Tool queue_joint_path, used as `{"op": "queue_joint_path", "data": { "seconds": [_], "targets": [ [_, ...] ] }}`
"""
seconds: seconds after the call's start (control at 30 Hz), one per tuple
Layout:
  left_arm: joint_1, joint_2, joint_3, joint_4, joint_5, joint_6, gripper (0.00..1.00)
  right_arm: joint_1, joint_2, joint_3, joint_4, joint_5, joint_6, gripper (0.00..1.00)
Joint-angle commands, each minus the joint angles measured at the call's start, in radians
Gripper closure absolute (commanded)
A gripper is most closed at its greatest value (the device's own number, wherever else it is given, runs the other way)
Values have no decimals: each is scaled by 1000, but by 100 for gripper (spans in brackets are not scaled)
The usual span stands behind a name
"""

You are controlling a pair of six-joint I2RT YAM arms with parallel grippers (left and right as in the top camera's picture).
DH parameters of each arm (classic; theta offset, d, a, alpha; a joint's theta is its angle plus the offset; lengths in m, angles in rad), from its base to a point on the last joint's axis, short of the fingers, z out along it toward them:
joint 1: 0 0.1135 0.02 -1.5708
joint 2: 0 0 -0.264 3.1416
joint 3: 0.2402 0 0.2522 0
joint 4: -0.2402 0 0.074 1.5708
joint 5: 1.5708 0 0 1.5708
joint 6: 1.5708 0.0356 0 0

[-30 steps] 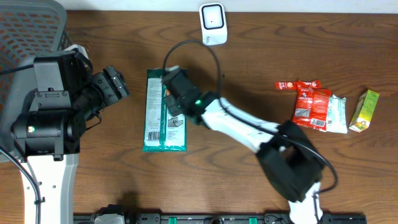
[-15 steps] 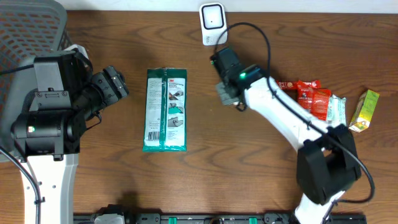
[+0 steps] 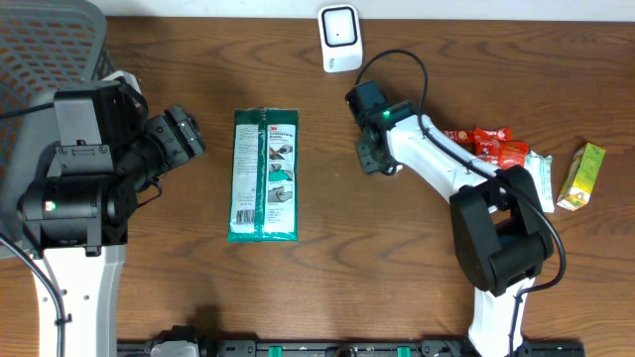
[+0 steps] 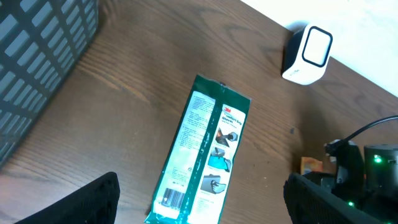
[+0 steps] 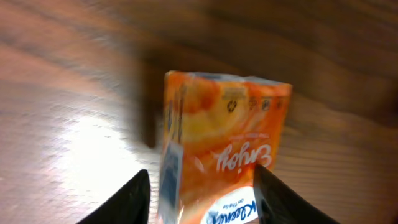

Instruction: Scan the item barcode

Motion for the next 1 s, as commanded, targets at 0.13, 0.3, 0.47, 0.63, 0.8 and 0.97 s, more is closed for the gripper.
{"op": "queue_joint_path", "data": {
  "seconds": [0.13,0.3,0.47,0.63,0.8,0.97],
  "targets": [
    [3,3,7,-3,-3,2,15,5,-38,30,-35,-104,0,50],
    [3,3,7,-3,-3,2,14,-66,-129,92,-117,-230,-15,26],
    [3,3,7,-3,-3,2,14,-174,-171,97,-143,-406,-46,36],
    [3,3,7,-3,-3,2,14,-269,-157,53,-115,-417,-45,48],
    [3,3,7,-3,-3,2,14,-297,-148,-69,66,-547,-115,60],
    [3,3,7,-3,-3,2,14,-285,-148,-160,179,-575,-128,58]
  ]
}}
